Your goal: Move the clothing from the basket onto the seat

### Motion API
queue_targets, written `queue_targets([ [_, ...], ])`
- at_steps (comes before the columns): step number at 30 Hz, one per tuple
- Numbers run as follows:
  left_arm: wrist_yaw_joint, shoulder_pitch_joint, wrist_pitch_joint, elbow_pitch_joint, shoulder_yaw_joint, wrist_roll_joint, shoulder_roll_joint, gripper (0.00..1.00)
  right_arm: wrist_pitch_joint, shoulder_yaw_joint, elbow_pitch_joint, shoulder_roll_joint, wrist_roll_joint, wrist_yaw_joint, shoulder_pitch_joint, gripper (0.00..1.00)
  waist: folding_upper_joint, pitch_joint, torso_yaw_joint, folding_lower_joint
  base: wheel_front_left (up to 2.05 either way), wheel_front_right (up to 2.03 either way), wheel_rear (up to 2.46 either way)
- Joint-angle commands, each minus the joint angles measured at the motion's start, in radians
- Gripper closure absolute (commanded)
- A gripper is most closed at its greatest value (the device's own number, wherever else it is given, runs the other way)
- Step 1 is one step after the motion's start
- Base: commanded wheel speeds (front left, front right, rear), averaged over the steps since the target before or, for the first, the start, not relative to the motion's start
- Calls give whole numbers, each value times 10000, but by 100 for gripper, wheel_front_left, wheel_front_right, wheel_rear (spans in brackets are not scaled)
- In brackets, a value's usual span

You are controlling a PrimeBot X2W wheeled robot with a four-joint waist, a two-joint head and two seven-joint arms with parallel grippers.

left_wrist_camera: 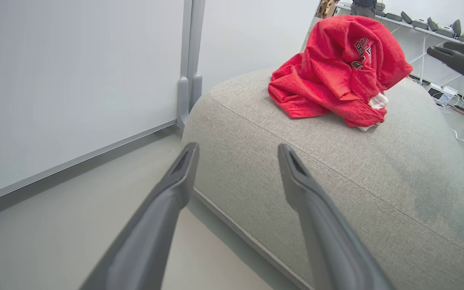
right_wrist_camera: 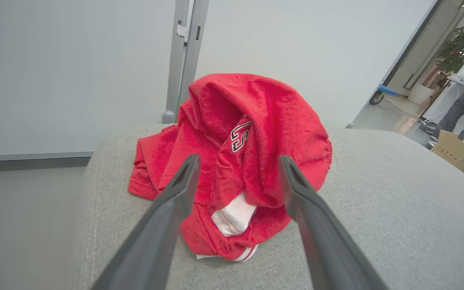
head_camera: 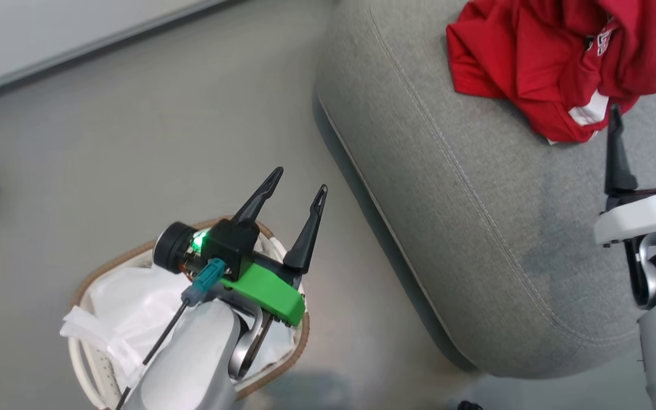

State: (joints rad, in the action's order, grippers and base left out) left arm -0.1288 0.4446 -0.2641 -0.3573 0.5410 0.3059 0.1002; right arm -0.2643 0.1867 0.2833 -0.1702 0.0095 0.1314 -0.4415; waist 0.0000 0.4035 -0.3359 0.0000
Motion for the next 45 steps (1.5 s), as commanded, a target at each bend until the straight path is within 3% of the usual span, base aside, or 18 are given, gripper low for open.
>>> queue_targets([
  [1,-29,-277,-3,55,-105,-54,-85,0,-3,-125,-97,28,61,-14,213,0,0,-929,642,0,0,0,0],
  [11,-31,-1337,-2,117,-1141,-154,-362,0,-3,-973,39,525,360,-14,649,0,0,-1954,1524,0,0,0,0],
  [21,145,-2228,-3,-436,-3141,-493,-448,0,-3,-1889,466,895,385,-14,1212,0,0,-2454,2595,0,0,0,0],
  [31,482,-3046,-2,-490,-4890,-1022,-487,0,-3,-2156,657,1131,291,-14,1614,0,0,-2758,3412,0,0,0,0],
  [38,598,-3613,-3,-496,-5267,-900,-491,0,-3,-2144,745,1174,543,-14,2063,0,0,-3143,3558,0,0,0,0],
  [45,428,-4218,-3,-568,-5306,-572,-489,0,-3,-2212,765,1169,658,-14,2664,0,0,-3537,3478,0,0,0,0],
])
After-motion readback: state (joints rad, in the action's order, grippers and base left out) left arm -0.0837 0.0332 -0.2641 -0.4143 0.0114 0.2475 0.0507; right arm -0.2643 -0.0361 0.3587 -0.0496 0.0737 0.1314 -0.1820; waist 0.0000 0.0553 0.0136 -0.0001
